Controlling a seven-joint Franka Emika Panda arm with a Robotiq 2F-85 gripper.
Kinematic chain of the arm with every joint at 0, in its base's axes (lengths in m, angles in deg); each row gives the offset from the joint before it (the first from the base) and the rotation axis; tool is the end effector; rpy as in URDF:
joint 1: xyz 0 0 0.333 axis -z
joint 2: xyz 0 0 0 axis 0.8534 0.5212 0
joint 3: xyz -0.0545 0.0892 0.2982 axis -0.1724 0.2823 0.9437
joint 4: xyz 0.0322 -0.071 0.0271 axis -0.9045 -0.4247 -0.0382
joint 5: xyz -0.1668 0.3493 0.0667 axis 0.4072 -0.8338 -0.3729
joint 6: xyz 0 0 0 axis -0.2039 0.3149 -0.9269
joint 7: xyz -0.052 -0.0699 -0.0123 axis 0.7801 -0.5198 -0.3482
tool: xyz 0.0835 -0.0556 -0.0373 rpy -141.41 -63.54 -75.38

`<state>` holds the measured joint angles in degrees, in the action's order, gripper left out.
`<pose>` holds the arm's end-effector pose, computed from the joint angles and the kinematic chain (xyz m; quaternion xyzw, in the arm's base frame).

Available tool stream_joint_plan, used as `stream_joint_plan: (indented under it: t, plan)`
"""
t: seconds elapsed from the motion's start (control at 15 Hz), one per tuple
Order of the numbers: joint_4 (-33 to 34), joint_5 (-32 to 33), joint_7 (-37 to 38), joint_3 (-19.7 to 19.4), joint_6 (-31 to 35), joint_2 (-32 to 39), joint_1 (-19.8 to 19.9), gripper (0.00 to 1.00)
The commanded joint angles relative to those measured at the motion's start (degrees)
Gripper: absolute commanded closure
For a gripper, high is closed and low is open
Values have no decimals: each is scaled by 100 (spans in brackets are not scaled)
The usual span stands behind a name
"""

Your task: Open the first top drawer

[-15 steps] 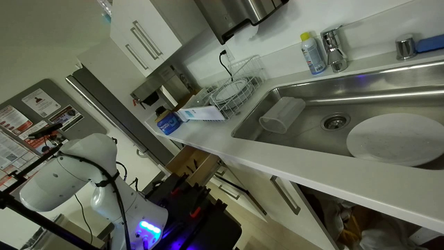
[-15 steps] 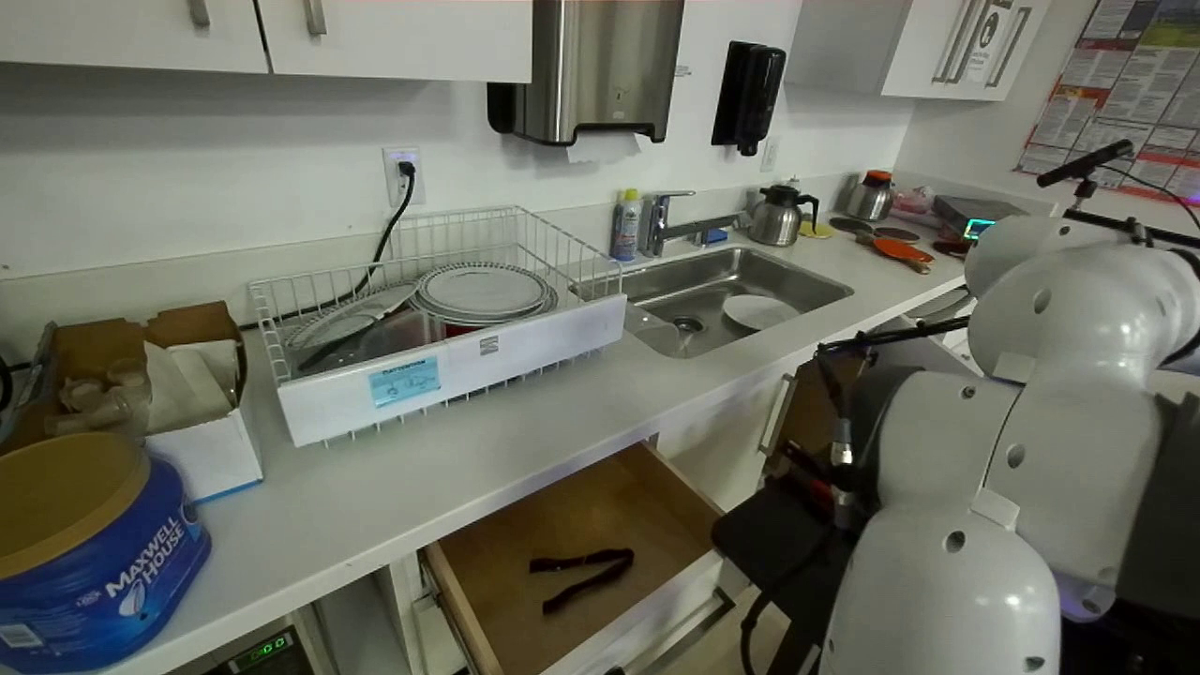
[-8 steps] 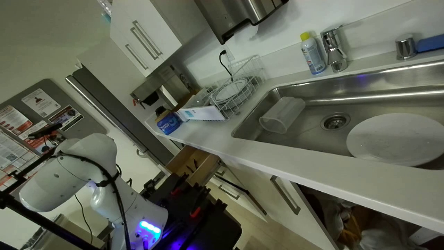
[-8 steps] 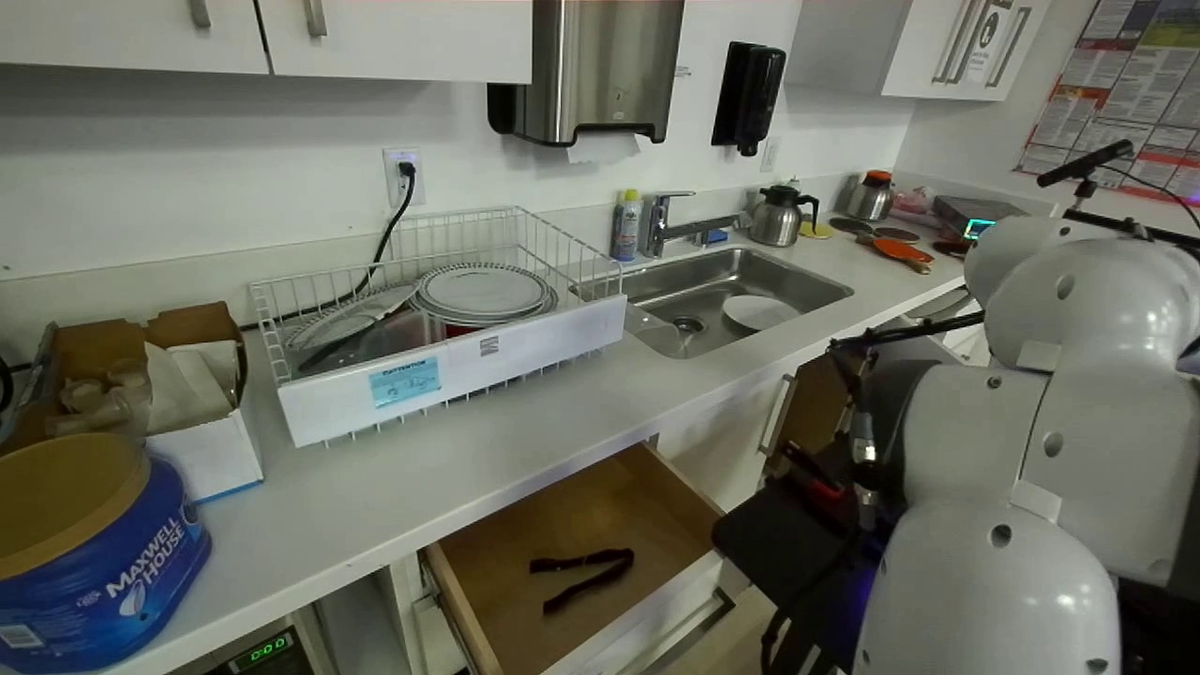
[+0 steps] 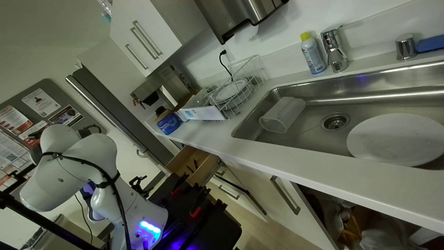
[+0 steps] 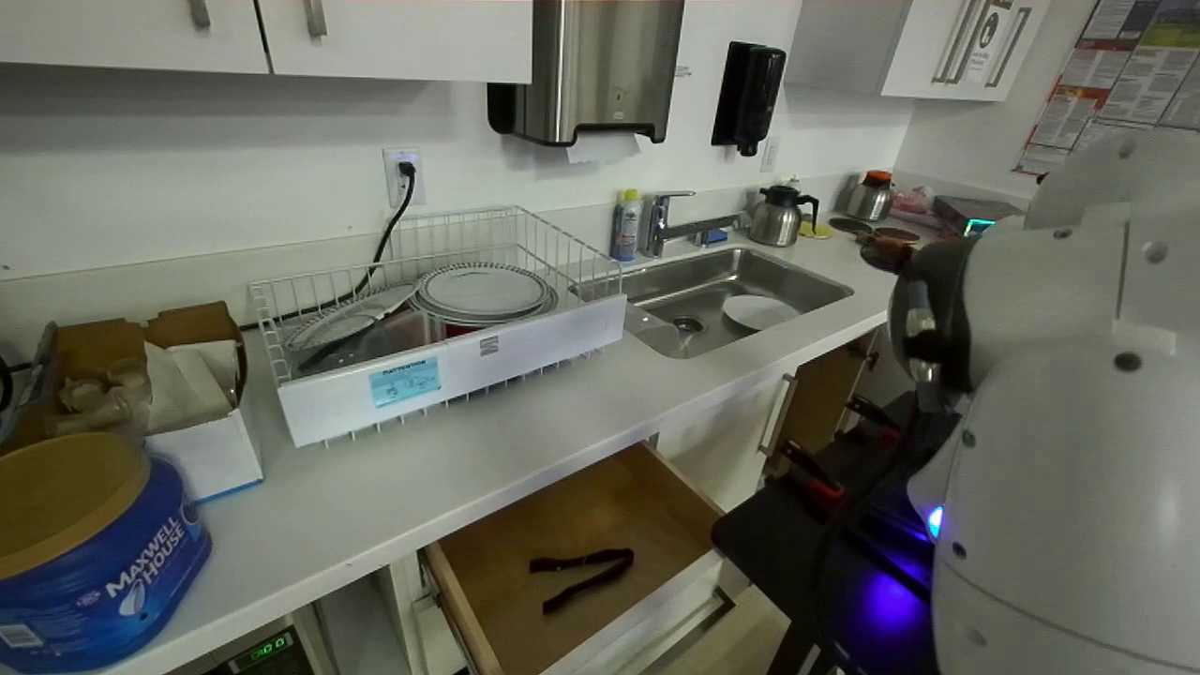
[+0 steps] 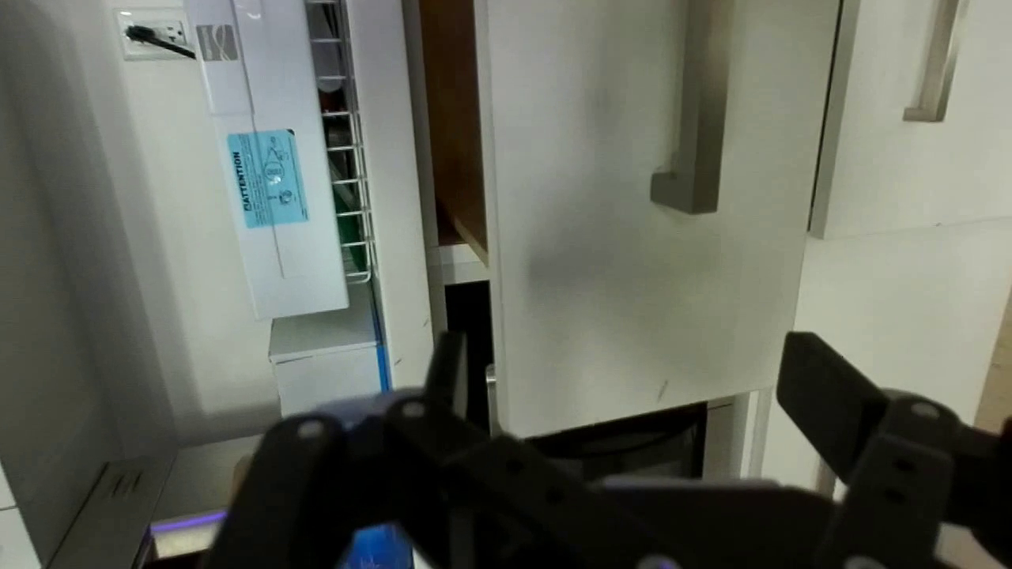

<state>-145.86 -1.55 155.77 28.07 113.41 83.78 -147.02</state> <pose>-0.0809 0.5378 -0.0247 0.5770 0.5580 0.4283 0.4150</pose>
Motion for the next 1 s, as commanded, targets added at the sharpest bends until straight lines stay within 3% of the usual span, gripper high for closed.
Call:
stream_joint_plan:
  t: [0.0,0.33,0.93]
  plan:
    - [-1336,31,443,81,383,-1252,300,0]
    - [-2205,-95,699,216,331,-2422,623,0]
    - [-2942,-755,692,376,42,-4057,735,0]
